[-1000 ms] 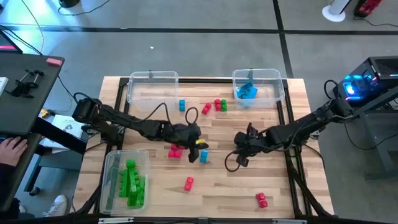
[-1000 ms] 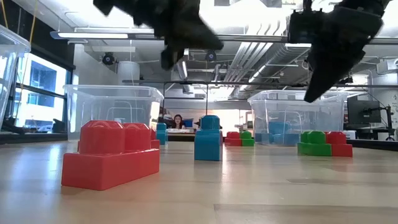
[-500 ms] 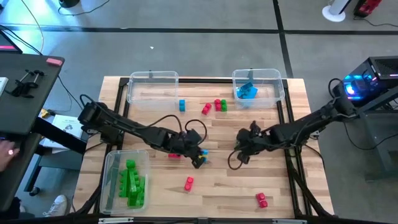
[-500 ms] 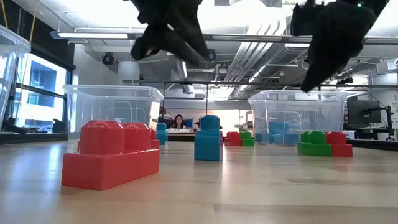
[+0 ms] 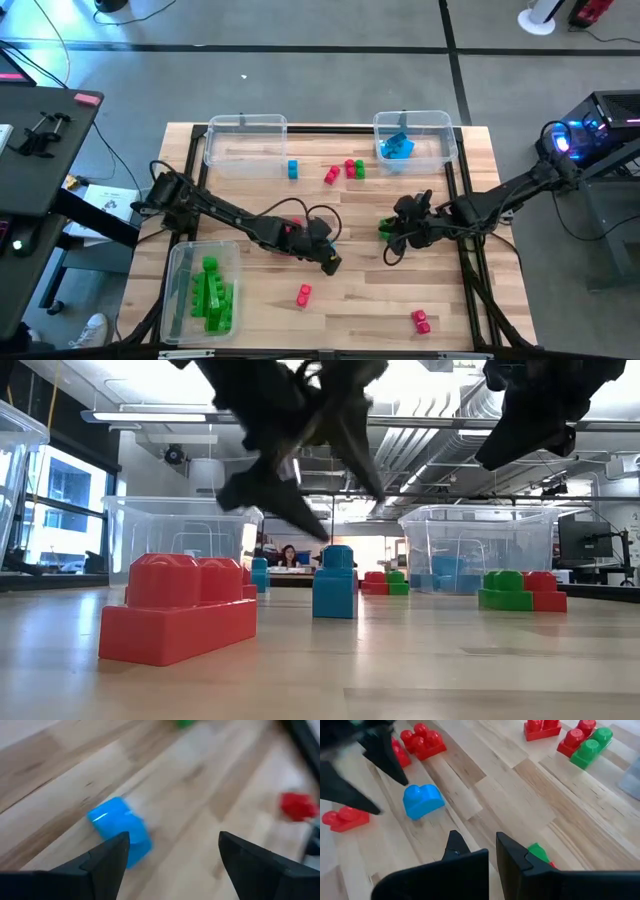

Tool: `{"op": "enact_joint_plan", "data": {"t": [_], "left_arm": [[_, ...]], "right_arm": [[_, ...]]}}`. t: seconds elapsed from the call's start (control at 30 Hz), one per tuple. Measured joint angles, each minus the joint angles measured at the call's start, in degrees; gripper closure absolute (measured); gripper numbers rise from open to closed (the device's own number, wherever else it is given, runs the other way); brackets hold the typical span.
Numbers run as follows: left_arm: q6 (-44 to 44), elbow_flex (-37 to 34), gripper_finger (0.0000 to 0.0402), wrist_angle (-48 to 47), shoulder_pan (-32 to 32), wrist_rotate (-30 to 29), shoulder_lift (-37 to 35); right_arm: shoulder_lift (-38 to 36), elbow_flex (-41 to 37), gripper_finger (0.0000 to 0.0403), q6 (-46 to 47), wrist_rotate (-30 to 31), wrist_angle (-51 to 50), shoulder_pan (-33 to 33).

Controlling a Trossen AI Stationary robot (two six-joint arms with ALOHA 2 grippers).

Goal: Sort blocks
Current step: Put the blue game piece into the top right transparent bin

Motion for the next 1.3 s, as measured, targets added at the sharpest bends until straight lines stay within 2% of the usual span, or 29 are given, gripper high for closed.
{"op": "enact_joint_plan", "data": {"t": [0.13, 0.4, 0.67, 0.9, 1.13, 1.3], "left_arm": [[-4.6, 0.0, 0.0106, 0.6, 0.3, -1.7, 1.9], [-5.9, 0.0, 0.0106, -3.9, 0.7, -5.4, 2.5], [-1.8, 0.0, 0.0106, -3.4, 2.5, -2.1, 2.6], [-1.6, 0.0, 0.0106, -0.9, 1.9, 0.2, 2.6], [-1.3, 0.0, 0.0106, -1.0, -0.2, -5.7, 4.1], [-2.8, 0.0, 0.0106, 2.0, -0.8, -5.7, 7.2]], "right_arm": [[0.2, 0.0, 0.0403, 1.0, 0.0, -0.2, 0.0], [0.3, 0.0, 0.0403, 1.1, -0.4, 0.0, 0.0], [0.3, 0.0, 0.0403, 0.7, -0.1, 0.1, -0.1], [0.3, 0.0, 0.0403, 1.0, 1.3, 0.1, -0.1], [0.3, 0.0, 0.0403, 2.3, 1.6, 0.1, -0.1], [0.3, 0.0, 0.0403, 3.1, 2.1, 0.4, -0.1]]}}
